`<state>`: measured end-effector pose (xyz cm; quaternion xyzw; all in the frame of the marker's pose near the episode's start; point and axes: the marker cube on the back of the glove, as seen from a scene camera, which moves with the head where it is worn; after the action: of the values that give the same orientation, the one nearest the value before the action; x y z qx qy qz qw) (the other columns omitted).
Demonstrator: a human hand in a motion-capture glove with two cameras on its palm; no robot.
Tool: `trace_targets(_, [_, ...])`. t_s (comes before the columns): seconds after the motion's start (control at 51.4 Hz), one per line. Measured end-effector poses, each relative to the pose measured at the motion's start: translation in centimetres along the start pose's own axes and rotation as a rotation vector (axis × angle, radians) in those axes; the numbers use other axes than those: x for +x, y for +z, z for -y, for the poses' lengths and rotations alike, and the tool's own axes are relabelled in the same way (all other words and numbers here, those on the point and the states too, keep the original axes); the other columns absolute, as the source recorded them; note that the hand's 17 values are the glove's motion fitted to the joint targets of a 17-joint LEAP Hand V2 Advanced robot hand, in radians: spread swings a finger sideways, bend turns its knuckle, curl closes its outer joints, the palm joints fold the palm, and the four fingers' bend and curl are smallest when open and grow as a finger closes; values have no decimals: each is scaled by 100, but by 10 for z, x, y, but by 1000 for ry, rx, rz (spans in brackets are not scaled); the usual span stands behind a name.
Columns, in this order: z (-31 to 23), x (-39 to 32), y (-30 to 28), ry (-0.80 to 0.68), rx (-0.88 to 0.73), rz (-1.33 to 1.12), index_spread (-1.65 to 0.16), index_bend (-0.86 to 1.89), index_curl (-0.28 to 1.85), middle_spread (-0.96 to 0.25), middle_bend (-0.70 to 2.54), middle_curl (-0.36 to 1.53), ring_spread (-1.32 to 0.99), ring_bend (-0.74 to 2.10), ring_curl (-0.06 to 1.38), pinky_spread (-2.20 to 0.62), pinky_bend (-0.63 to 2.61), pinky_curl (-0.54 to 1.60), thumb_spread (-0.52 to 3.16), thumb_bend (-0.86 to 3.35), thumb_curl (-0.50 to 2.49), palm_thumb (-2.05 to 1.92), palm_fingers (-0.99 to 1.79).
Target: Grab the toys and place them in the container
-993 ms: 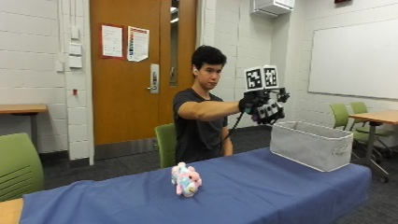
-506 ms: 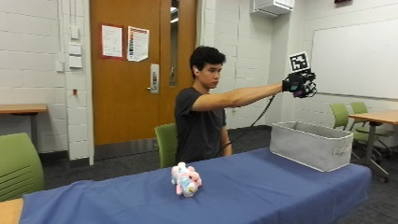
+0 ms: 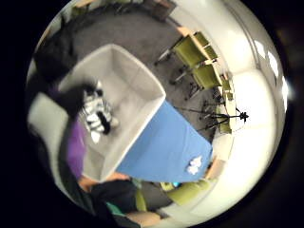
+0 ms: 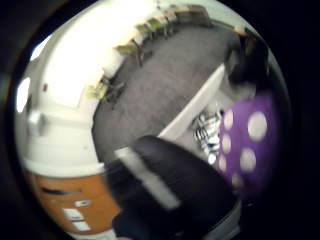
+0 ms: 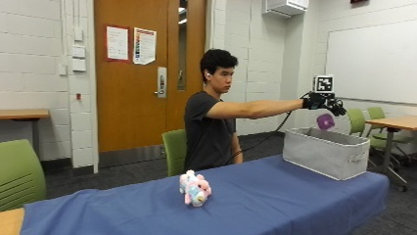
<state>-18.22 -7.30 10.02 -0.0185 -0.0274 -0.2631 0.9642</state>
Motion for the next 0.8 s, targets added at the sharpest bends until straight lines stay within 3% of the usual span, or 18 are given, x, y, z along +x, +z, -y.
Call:
trace_targets(0.019, [0,4,3,14,-19,-16,-37,35,121,-25,99,55,-32,128,47,-45,105,49,141,-10,8,-19,71])
trace_targets(0.039, [-1,7,4,18,-28,-19,-37,28,118,-23,85,52,-31,120,46,-41,110,52,133,-13,8,-23,31])
trace_targets(0.078, [-2,9,5,-2,-30,2,-37,23,115,-22,78,51,-29,114,48,-37,114,55,126,-14,7,-23,10])
trace_targets(0.136, [-5,14,4,-14,-28,20,-38,14,105,-18,70,47,-26,94,39,-29,114,52,117,-15,5,-25,-13])
trace_targets(0.273, [-12,16,-1,30,-31,8,-38,13,90,-14,59,41,-24,73,26,-18,106,44,105,-15,3,-24,-14])
trace_targets(0.331, [-13,-11,-1,84,-20,-47,-38,14,86,-12,56,40,-23,66,24,-15,101,41,102,-15,3,-24,-17])
trace_targets(0.409, [-23,-42,-9,40,-24,26,-36,12,80,-11,52,39,-22,57,22,-12,95,39,100,-15,2,-24,-19])
trace_targets(0.506, [-38,4,-11,5,-5,-160,-34,11,73,-10,48,39,-20,48,21,-8,85,36,98,-15,1,-24,-22])
trace_targets(0.623, [-62,20,-25,-10,27,42,-31,9,64,-8,42,38,-18,39,20,-6,77,33,98,-15,0,-24,-22])
trace_targets(0.701, [-85,58,-31,-65,35,6,-29,11,60,-7,38,37,-17,34,20,-6,72,32,97,-15,0,-24,-20])
trace_targets(0.798, [-111,107,-39,161,47,-56,-27,13,56,-7,32,36,-18,29,20,-5,67,31,97,-15,0,-24,-17])
